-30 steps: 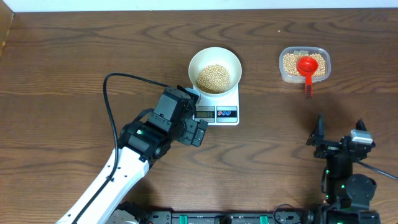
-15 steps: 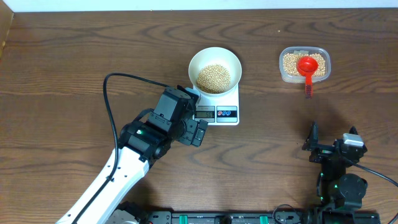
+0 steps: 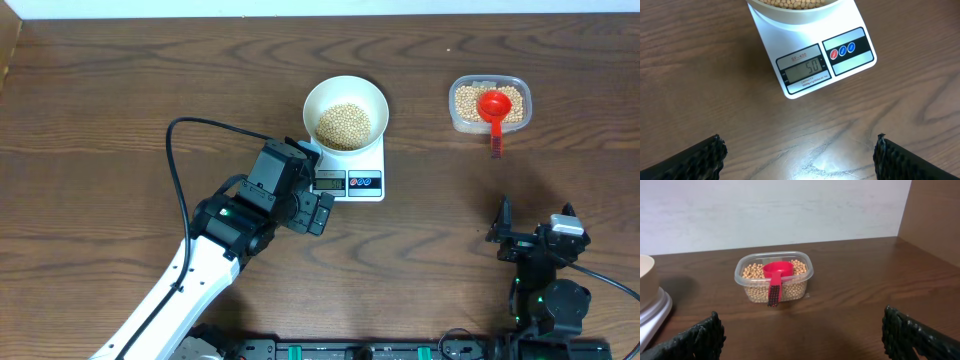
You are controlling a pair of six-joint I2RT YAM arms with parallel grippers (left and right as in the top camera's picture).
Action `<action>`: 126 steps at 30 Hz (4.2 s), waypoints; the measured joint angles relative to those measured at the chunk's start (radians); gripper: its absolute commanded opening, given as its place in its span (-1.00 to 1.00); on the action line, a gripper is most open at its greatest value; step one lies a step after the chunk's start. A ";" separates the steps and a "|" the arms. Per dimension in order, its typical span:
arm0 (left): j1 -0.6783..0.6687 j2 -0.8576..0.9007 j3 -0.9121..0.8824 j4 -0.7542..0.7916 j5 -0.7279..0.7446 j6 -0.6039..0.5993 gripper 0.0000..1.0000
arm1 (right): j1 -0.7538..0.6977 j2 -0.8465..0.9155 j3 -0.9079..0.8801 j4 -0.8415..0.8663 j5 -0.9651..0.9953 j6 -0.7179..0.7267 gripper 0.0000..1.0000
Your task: Scoop item into bowl and weigh 50g on scale
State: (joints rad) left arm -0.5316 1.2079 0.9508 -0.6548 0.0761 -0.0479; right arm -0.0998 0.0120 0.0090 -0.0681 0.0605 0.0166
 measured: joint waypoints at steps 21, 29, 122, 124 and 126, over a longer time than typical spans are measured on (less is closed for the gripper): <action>0.000 0.000 0.000 0.000 0.000 0.000 0.92 | 0.000 0.000 0.000 0.000 0.000 -0.003 0.99; 0.000 0.000 0.000 0.000 0.000 0.000 0.92 | 0.000 0.000 0.000 0.000 0.000 -0.003 0.98; 0.509 -1.198 -0.939 0.634 -0.029 0.285 0.92 | 0.000 0.000 0.000 0.000 -0.001 -0.003 0.98; 0.509 -1.198 -0.939 0.634 -0.030 0.285 0.92 | 0.000 0.000 0.000 0.000 -0.001 -0.003 0.99; 0.509 -1.198 -0.939 0.634 -0.029 0.285 0.92 | 0.000 0.000 0.000 0.000 0.000 -0.003 0.98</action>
State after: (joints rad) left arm -0.0223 0.0101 0.0120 -0.0212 0.0467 0.2375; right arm -0.0998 0.0116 0.0090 -0.0681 0.0601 0.0135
